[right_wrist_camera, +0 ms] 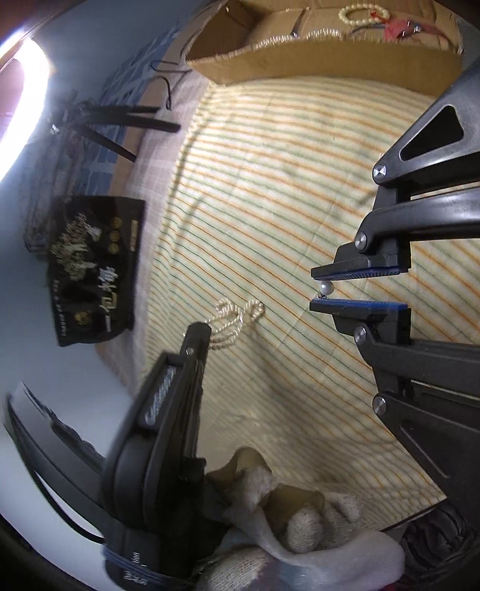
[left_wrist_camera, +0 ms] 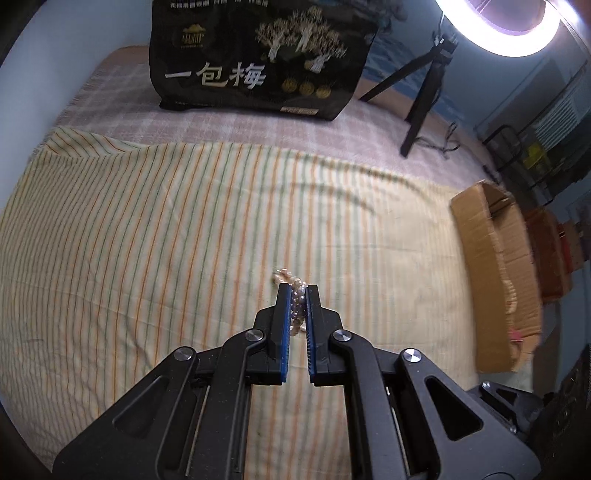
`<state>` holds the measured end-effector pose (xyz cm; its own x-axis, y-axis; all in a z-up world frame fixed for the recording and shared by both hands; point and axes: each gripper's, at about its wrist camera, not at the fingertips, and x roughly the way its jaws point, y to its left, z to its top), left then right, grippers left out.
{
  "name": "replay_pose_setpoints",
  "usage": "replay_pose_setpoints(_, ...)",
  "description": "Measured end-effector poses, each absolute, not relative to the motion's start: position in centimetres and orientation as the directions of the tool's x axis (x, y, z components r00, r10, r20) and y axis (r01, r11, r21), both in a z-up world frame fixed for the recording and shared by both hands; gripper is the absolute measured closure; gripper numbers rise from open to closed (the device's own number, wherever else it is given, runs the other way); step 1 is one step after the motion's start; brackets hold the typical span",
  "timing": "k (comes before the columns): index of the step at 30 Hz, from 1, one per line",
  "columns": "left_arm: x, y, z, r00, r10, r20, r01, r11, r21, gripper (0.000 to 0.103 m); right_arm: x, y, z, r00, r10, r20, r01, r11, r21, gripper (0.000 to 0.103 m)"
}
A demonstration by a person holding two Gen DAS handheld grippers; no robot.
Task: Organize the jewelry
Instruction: 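Close the left tool on the small pearl strand while the right tool grasps the second pearl earring, then carry the pearl strand and earring into the box and open both tools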
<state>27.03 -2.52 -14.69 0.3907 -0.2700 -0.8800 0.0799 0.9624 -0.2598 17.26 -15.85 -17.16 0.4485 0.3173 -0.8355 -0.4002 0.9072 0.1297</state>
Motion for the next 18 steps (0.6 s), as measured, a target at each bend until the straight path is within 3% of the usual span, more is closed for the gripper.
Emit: replay_pose_setpoints(18, 23.9, -4.4, -7.2, 0.487, -0.410, -0.771, 0.166, 0.910, -0.379, 0.098, 16.0, -24.4, -9.7, 0.601, 0.290, -0.745, -0.284, 0.949, 0.139, 0.096)
